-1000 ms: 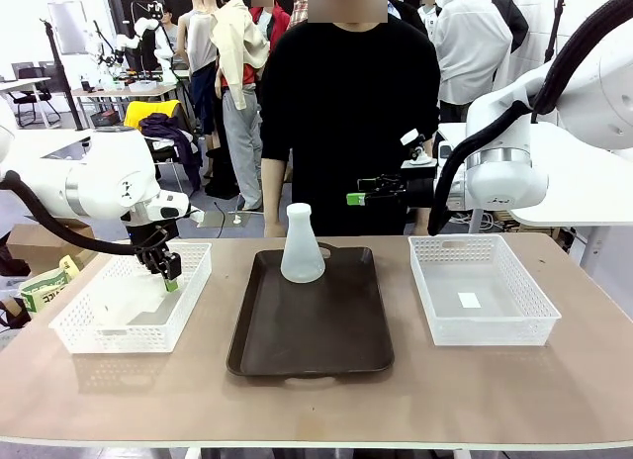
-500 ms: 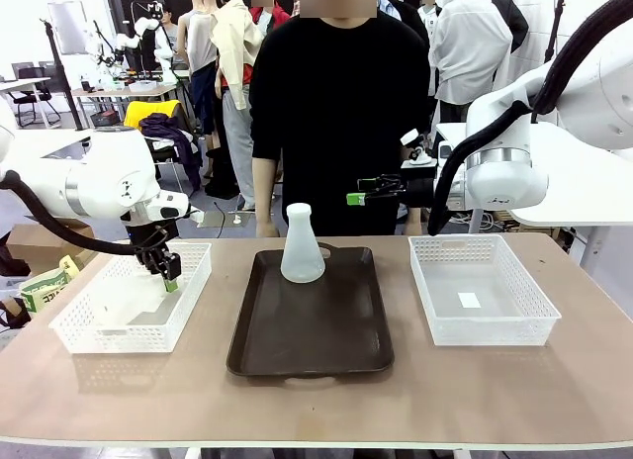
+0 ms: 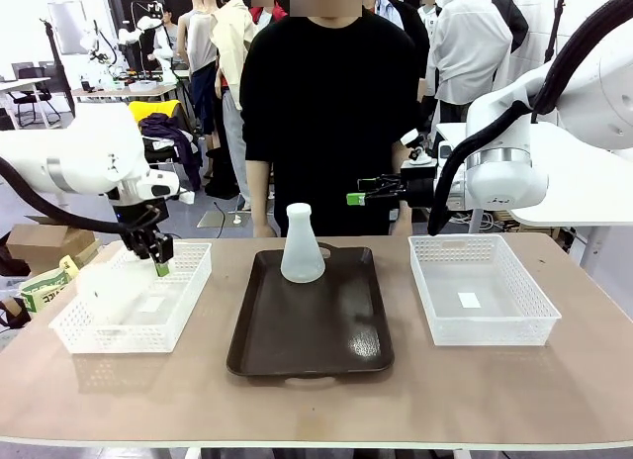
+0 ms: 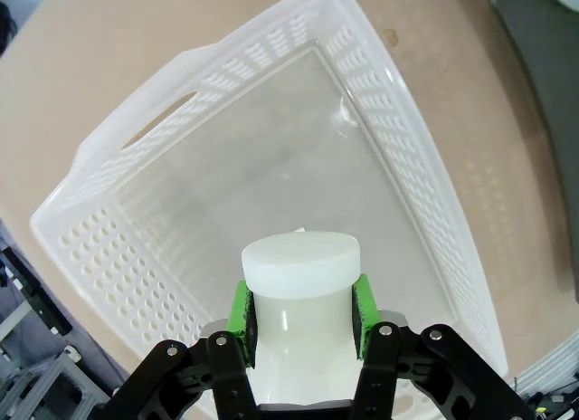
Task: Prepare the laboratory tools.
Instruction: Place the picked Big flask upright in the Handle tray as directed by the person.
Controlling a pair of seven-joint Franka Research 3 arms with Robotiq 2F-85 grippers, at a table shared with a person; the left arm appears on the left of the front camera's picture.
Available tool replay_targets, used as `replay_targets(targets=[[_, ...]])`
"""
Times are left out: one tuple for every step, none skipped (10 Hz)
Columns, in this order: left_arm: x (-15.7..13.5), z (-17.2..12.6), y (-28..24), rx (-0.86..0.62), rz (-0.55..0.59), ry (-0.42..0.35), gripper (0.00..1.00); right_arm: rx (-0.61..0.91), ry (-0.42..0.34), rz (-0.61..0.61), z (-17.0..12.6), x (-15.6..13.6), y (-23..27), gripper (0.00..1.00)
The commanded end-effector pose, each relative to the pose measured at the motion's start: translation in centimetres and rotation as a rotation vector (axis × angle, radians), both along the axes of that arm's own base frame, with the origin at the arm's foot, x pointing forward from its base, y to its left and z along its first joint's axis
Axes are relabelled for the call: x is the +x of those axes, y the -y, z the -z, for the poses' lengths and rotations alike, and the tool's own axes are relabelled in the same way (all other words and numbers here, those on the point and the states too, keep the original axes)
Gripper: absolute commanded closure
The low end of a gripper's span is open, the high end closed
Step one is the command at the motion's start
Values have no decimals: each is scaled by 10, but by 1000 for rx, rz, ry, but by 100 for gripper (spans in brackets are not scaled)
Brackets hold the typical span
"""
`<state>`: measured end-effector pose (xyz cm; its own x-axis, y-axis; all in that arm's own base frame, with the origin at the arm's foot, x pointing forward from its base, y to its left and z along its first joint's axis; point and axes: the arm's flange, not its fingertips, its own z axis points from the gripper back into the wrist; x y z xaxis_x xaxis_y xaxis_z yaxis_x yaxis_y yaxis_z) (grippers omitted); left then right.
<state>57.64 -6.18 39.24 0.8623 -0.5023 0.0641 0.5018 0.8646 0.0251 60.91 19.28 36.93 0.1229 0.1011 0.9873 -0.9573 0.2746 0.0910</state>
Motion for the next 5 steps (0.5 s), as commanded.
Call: replay_targets(targets=[[-17, -21, -6, -37, -20, 30, 100, -9, -13, -4, -1, 2, -2, 0], [-27, -38, -8, -67, -11, 65, 100, -9, -13, -4, -1, 2, -2, 0], [-38, -54, -10, -104, 7, 105, 100, -9, -13, -4, -1, 2, -2, 0], [-50, -69, -13, -166, 34, 131, 100, -9, -13, -4, -1, 2, -2, 0], [-64, -85, -15, -224, 79, 175, 100, -9, -13, -4, -1, 2, -2, 0]])
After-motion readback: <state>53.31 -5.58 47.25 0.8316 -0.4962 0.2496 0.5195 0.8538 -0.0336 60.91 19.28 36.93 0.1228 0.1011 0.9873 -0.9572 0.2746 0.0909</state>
